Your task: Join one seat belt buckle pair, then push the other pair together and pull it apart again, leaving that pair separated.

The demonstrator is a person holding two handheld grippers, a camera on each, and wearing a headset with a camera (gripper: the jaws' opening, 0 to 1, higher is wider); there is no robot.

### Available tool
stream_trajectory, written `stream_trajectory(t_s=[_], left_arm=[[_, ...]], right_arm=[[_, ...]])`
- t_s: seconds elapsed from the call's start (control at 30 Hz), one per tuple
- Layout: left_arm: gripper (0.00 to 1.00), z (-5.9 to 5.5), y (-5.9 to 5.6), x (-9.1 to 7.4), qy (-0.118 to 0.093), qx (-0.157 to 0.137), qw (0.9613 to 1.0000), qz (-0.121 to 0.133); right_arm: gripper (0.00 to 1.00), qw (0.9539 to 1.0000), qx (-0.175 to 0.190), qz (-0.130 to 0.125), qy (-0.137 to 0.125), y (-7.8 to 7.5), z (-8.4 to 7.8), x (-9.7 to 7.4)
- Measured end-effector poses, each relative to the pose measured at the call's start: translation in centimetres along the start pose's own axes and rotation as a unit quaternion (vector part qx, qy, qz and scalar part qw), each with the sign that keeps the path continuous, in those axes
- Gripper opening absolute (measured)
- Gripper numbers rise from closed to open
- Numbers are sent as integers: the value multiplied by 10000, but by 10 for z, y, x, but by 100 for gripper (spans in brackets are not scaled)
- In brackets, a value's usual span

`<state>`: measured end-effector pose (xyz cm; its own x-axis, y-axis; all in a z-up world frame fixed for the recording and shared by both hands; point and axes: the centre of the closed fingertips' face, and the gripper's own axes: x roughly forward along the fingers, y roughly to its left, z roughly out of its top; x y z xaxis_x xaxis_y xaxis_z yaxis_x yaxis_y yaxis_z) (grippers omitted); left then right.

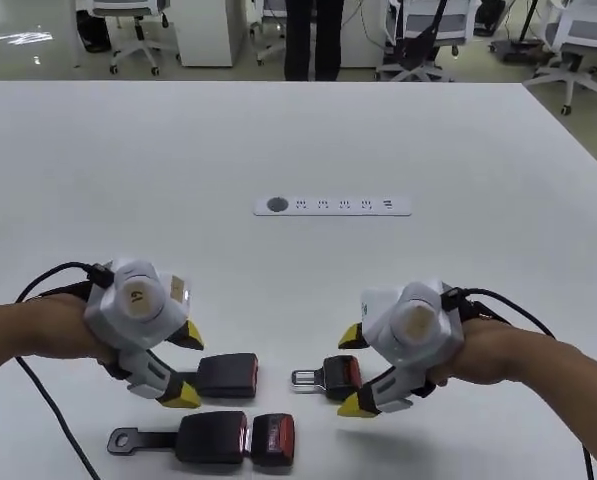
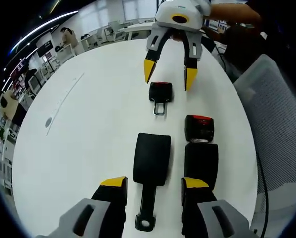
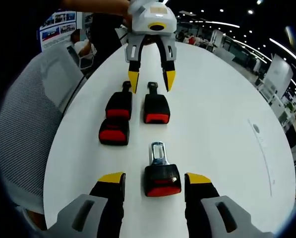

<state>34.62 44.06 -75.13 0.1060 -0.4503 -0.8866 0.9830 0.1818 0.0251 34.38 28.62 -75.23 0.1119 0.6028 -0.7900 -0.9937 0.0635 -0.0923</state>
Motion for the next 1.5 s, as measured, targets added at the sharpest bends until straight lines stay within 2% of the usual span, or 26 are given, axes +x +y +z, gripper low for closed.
stream_trajectory(t_s=[0.33, 0.5, 0.57, 0.83, 0.97, 1.5], left_arm=[[42, -3, 4, 10, 61, 141, 9999, -78], [41, -3, 3, 17, 97, 293, 9994, -169], [40, -2, 1, 20, 140, 380, 9990, -178], [38, -7, 4, 26, 248, 445, 9984, -238], [36, -5, 2, 25, 284, 449, 9983, -242], [34, -5, -1, 28, 171, 385, 9986, -334]], right_arm=[[39, 9999, -101, 81, 51, -2, -9, 5], [33, 9999, -162, 33, 41, -9, -11, 8], [33, 9999, -126, 64, 42, -11, -12, 9], [33, 9998, -33, 159, 96, -8, -20, 16], [32, 9999, 20, 139, 95, -9, -21, 17], [32, 9996, 213, 154, 141, -9, -25, 17]])
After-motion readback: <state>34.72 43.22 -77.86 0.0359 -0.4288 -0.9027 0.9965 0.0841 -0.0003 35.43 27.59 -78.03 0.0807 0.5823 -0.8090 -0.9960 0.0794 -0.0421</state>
